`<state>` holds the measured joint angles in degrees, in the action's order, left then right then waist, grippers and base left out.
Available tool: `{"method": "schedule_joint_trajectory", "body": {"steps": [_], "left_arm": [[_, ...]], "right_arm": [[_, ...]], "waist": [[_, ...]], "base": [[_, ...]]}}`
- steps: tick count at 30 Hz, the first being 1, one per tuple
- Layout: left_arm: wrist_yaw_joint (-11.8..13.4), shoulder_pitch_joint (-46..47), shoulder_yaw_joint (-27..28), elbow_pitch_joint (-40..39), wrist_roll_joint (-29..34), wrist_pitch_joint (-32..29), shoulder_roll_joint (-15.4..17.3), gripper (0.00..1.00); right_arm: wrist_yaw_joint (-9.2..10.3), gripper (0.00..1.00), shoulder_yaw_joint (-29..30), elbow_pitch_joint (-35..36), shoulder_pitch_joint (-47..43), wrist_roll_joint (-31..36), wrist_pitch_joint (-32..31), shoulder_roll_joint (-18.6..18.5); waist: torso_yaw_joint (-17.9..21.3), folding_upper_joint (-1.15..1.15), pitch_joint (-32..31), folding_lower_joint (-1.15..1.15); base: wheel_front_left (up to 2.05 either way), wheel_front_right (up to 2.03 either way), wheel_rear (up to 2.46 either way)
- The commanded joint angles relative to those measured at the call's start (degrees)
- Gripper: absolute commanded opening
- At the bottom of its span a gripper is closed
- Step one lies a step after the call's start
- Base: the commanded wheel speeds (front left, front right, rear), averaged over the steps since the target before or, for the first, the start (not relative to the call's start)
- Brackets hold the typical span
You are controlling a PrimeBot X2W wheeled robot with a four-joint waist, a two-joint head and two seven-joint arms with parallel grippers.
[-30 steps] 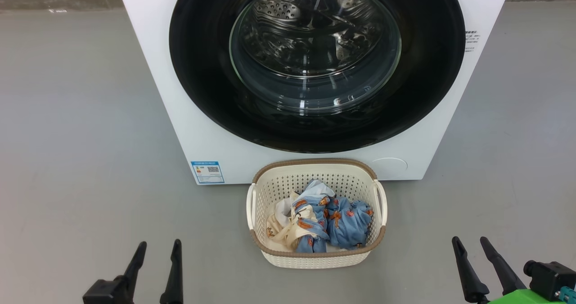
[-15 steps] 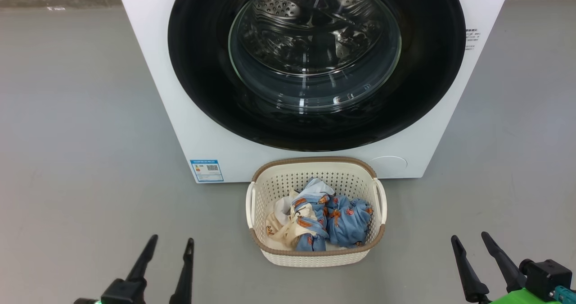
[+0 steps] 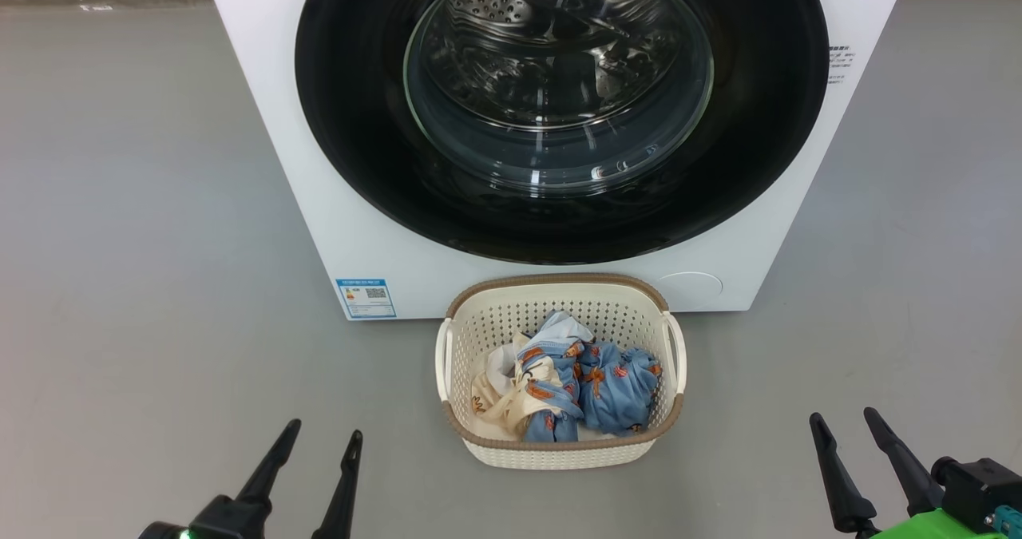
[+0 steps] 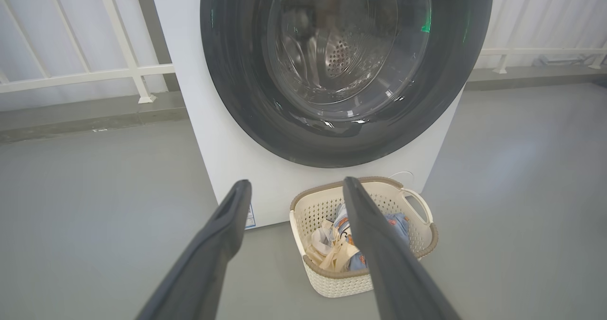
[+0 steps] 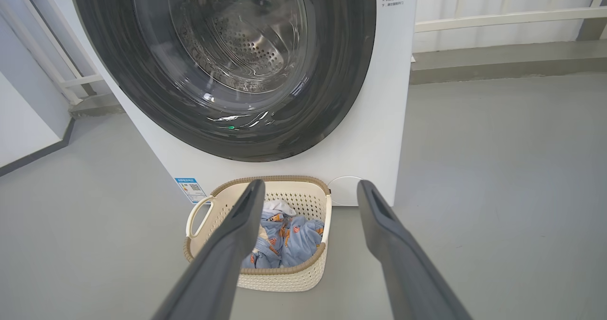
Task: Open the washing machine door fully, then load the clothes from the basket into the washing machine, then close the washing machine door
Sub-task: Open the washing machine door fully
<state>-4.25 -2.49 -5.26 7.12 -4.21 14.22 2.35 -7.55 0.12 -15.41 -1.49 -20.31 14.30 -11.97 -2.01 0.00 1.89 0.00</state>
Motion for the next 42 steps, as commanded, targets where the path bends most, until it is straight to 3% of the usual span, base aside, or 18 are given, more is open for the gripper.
{"method": "schedule_joint_trajectory", "body": {"steps": [1,10,28,31,42], "left_arm": [[0.43,1.31,1.69,-1.17,0.61,0.78,0.53,1.0],[0.37,1.71,1.61,-1.33,0.76,0.78,0.53,1.0],[0.08,1.88,1.56,-1.49,0.16,0.78,0.53,1.0],[-0.77,1.87,1.56,-2.45,-2.82,0.78,0.53,1.0],[-2.05,1.13,2.77,-2.92,-3.27,0.78,0.53,1.0]], "right_arm": [[0.06,1.0,-1.07,1.53,0.39,0.35,0.7,-0.99],[0.06,1.0,-0.88,1.77,0.63,0.45,0.7,-1.06],[0.06,1.0,-1.02,1.5,1.23,0.49,0.7,-1.17],[0.06,1.0,-0.96,1.53,1.25,0.52,0.7,-1.15],[0.06,1.0,-0.98,1.35,0.98,0.48,0.7,-0.91]], "waist": [[-0.01,0.0,-0.04,0.0],[-0.21,0.0,0.47,0.0],[-0.11,0.0,0.78,0.0],[-0.09,0.0,0.8,0.0],[-0.02,0.0,0.33,0.0]], "base": [[0.24,0.24,-0.49],[0.64,0.64,-1.27],[1.21,1.21,-2.42],[1.18,1.15,-2.33],[0.62,0.62,-1.24]]}}
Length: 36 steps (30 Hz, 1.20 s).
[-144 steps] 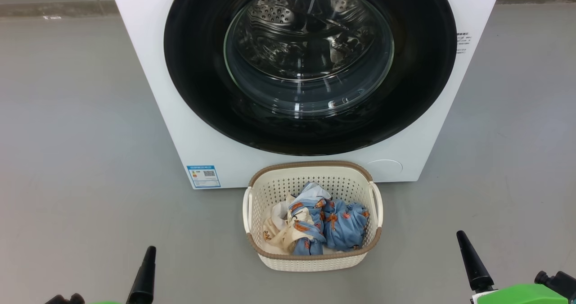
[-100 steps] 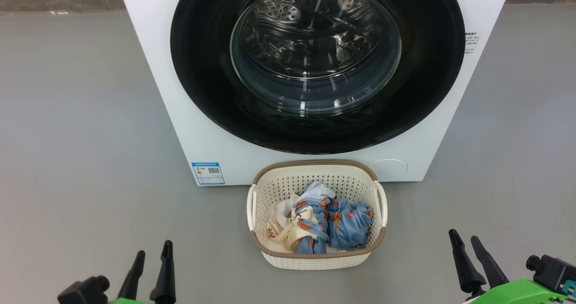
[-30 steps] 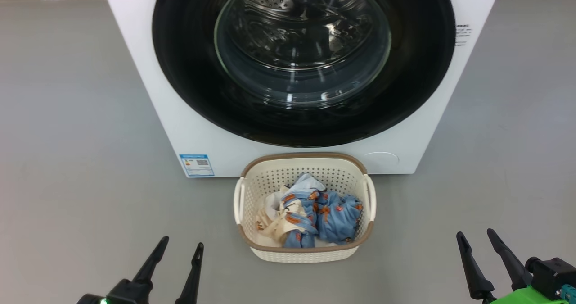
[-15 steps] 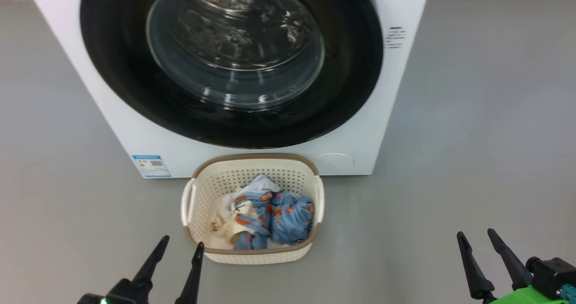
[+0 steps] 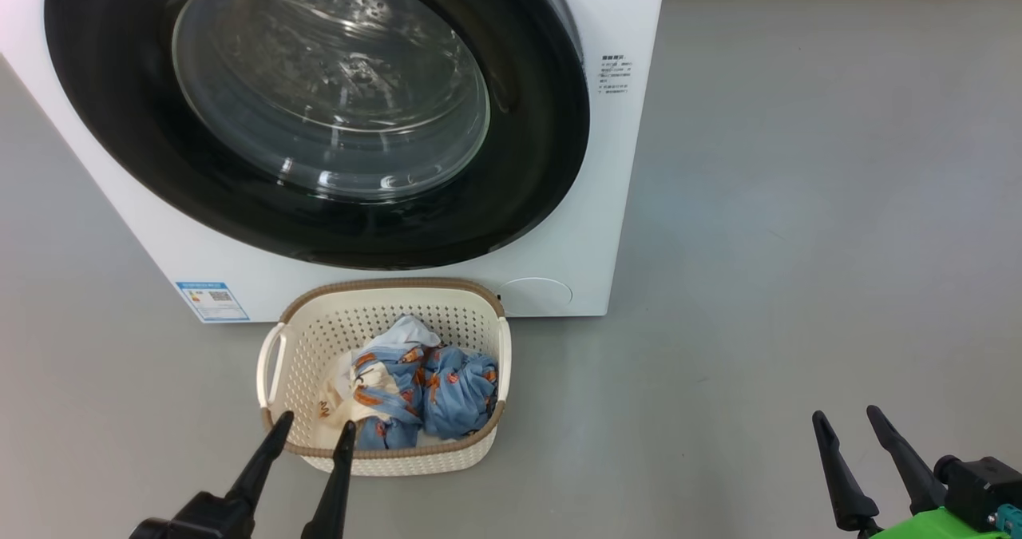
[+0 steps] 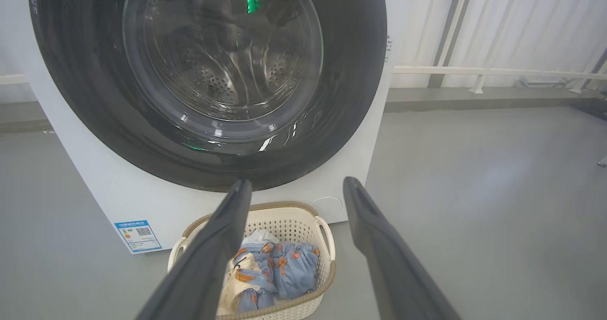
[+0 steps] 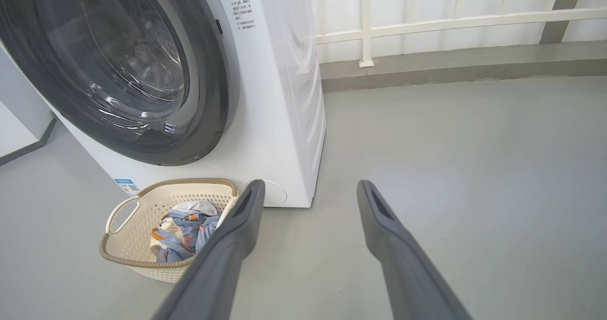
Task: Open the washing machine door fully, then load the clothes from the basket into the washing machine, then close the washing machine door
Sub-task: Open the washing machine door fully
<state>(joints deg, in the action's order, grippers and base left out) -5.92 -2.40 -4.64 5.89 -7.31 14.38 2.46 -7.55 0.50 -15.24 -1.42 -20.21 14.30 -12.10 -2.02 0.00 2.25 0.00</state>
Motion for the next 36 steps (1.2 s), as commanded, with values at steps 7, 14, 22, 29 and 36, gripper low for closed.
{"method": "schedule_joint_trajectory", "body": {"steps": [7,14,22,29,36], "left_arm": [[-0.68,0.79,2.11,-1.76,-0.41,0.62,0.42,1.0],[-0.62,0.67,1.13,-2.14,-1.21,0.62,0.42,1.0],[0.7,1.07,-0.36,-3.03,-2.75,0.62,0.42,1.0],[0.87,2.94,-1.95,-3.07,-3.24,0.62,0.42,1.0],[1.42,5.65,-4.16,-3.21,-4.25,0.62,0.42,1.0]], "right_arm": [[0.06,1.0,-1.42,1.34,0.79,0.39,0.7,-0.73],[0.06,0.12,-2.52,2.85,2.73,-2.96,0.7,-0.38],[0.06,0.0,-4.11,6.64,10.79,-7.87,0.7,-0.31],[0.06,0.0,-3.54,7.36,21.76,-14.39,0.7,0.43],[0.06,0.0,-3.38,4.93,31.95,-21.02,0.7,-1.44]], "waist": [[-0.22,0.0,-0.24,0.0],[-0.49,0.0,0.01,0.0],[-0.33,0.0,1.19,0.0],[-1.14,0.0,3.47,0.0],[-3.68,0.0,6.22,0.0]], "base": [[0.03,0.03,-0.06],[0.0,0.0,0.0],[0.0,0.0,0.0],[0.0,0.0,0.0],[0.0,0.0,0.0]]}}
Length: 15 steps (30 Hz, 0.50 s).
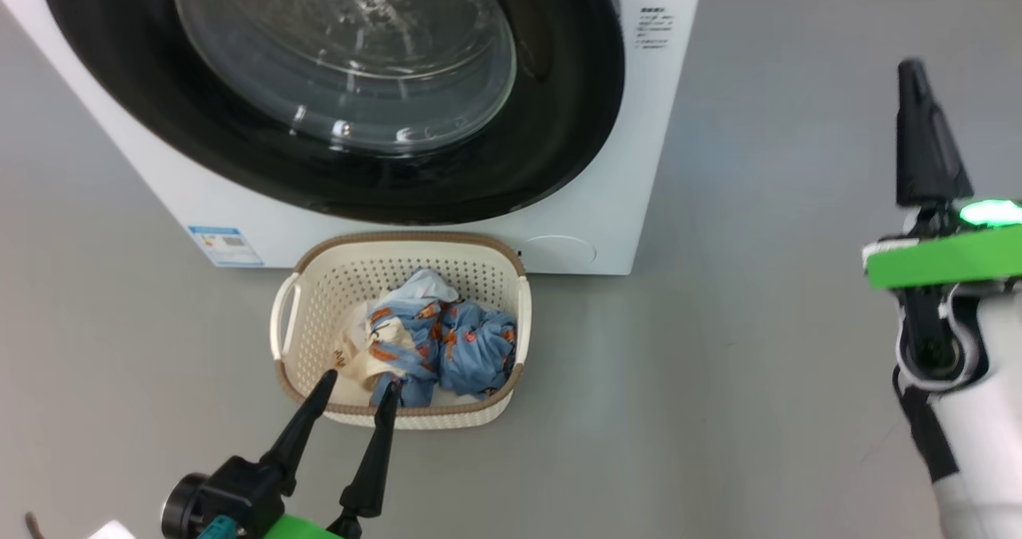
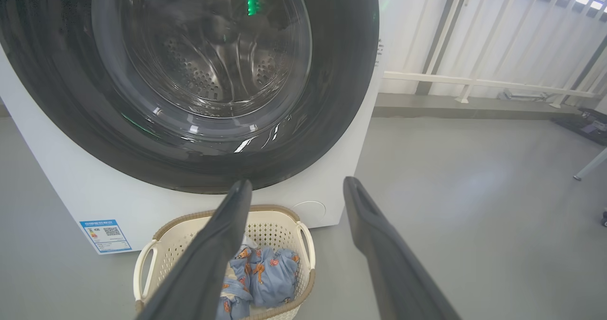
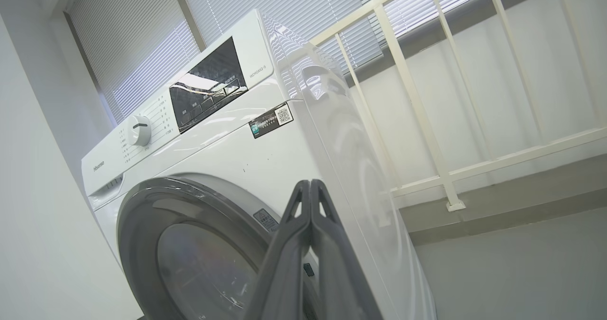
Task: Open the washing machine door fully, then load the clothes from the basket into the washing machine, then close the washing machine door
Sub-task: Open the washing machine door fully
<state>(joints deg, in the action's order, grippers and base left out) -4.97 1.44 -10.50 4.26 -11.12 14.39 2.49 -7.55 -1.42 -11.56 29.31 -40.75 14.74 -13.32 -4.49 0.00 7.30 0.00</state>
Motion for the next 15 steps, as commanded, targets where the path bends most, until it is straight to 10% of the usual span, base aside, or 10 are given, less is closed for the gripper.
{"method": "schedule_joint_trajectory", "body": {"steps": [1,15], "left_arm": [[0.61,2.16,1.41,-1.59,-0.62,0.61,0.39,1.0],[2.38,5.99,-2.41,-2.2,-2.97,0.61,0.39,1.0]], "right_arm": [[0.06,0.0,-1.64,0.86,2.56,-1.18,0.26,-0.88],[0.06,0.0,-10.5,-7.5,19.03,-22.16,-0.3,-10.53]], "waist": [[-1.67,0.0,1.62,0.0],[-7.48,0.0,8.04,0.0]], "base": [[0.0,0.0,0.0],[0.0,0.0,0.0]]}}
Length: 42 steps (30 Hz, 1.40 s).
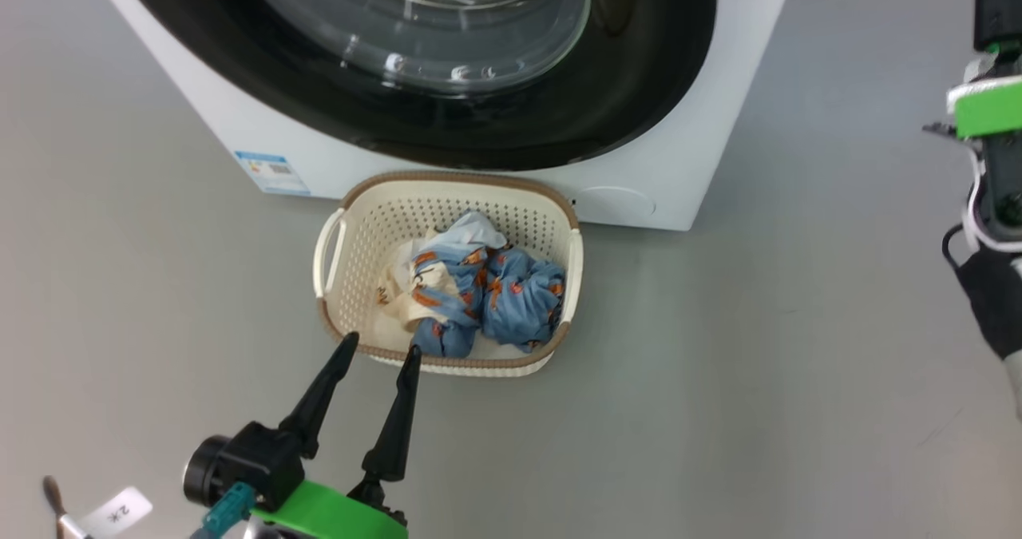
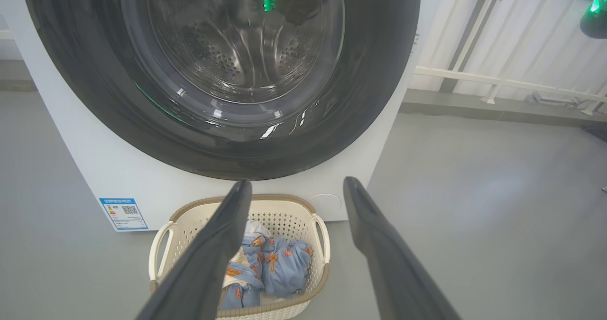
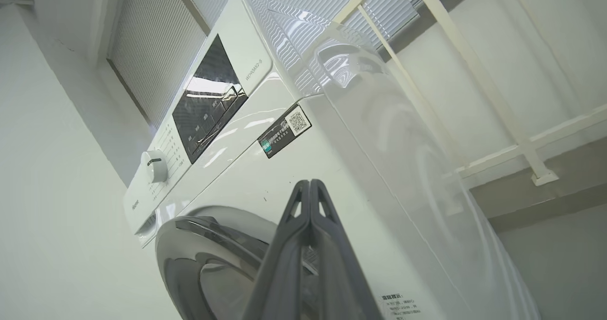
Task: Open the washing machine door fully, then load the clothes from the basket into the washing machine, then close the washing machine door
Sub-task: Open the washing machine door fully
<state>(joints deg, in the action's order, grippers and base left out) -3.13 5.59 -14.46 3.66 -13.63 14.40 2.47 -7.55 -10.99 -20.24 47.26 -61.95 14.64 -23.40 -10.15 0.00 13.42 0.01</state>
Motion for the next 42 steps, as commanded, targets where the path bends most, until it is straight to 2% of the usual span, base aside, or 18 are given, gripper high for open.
{"method": "schedule_joint_trajectory", "body": {"steps": [1,6,10,17,30,42], "left_arm": [[0.65,2.15,1.26,-1.62,-0.66,0.6,0.41,1.0],[1.3,3.64,-0.46,-1.68,-1.22,0.6,0.41,1.0],[1.92,4.56,-1.51,-1.95,-1.82,0.6,0.41,1.0],[2.5,5.7,-2.78,-2.31,-2.39,0.6,0.41,1.0],[2.92,7.54,-5.1,-2.99,-3.02,0.6,0.41,1.0],[3.78,9.13,-7.97,-3.95,-3.8,0.6,0.41,1.0]], "right_arm": [[0.06,0.0,-1.92,0.67,2.11,-3.8,-1.04,-1.29],[0.06,0.0,-6.77,0.02,6.33,-16.23,-10.09,-5.75],[0.06,0.0,-9.36,0.05,8.75,-22.79,-18.05,-8.77],[0.06,0.0,-10.87,-2.41,12.64,-28.64,-27.83,-10.86],[0.06,0.0,-9.44,-8.96,17.56,-32.21,-38.61,-11.25],[0.06,0.0,-10.25,-12.79,22.71,-29.95,-42.75,-10.04]], "waist": [[-2.18,0.0,2.39,-0.01],[-4.03,0.0,4.63,-0.01],[-5.16,0.0,6.25,-0.01],[-6.27,0.0,8.51,-0.01],[-7.9,0.0,11.96,-0.01],[-10.12,0.0,13.98,-0.01]], "base": [[0.0,0.0,0.0],[0.0,0.0,0.0],[0.0,0.0,0.0],[0.0,0.0,0.0],[0.0,0.0,0.0],[0.0,0.0,0.0]]}}
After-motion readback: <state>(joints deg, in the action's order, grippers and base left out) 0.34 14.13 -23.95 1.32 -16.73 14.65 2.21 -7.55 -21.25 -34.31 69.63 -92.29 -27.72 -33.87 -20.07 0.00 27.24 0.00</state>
